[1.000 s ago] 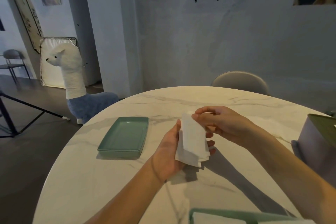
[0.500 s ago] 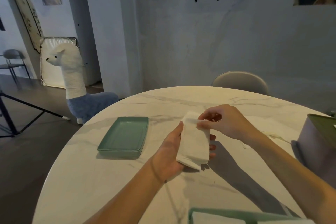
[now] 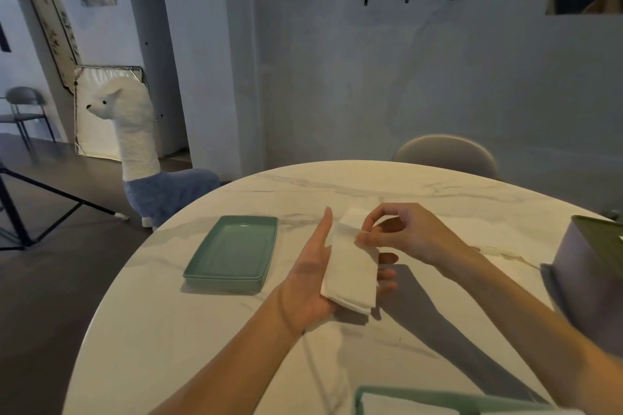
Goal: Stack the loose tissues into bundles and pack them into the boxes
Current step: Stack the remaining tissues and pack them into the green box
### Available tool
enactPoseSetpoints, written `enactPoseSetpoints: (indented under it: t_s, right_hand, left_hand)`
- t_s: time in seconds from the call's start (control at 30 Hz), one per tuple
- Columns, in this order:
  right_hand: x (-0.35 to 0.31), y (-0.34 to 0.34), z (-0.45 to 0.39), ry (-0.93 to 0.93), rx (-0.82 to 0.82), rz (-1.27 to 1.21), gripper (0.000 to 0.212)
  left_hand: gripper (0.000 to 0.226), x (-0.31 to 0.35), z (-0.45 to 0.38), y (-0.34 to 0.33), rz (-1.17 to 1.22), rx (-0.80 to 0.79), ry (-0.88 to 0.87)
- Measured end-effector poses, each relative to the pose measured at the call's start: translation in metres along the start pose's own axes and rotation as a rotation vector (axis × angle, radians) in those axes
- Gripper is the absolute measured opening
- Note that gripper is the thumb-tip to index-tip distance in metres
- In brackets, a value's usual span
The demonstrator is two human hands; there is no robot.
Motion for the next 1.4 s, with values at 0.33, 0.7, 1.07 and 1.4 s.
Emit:
enactPoseSetpoints:
  t_s: [0.33, 0.7, 1.07, 1.4]
  right_hand:
    - [0.023, 0.007, -0.026, -0.052, 0.120, 0.104, 0.024]
    - [0.053, -0.014, -0.071, -0.042, -0.026, 0.756, 0.040]
    - [0.020, 0.027, 0.007, 0.040, 0.171, 0.277, 0.010]
    - [0.008, 0.000, 0.022, -0.087, -0.206, 0.218, 0.022]
  left_hand:
    - [0.063, 0.012, -0.006, 0.004, -0.097, 0.238, -0.022]
    - [0.057, 0.034, -0.006, 0.035, 0.082, 0.368, -0.308]
    - [0.071, 0.023, -0.001, 0.021, 0.015, 0.359, -0.196]
    - [0.063, -0.019, -0.017, -0.017, -0.025, 0.171, 0.030]
Point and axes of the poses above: each hand's wrist, its own z-axis away from the middle knuckle, its own y-axis out of the back of the hand, x = y × z, the point moved 4 cm from there along -z, towards the middle knuckle, and after that the axes turned 14 degrees about -x, right-handed, at the moved point
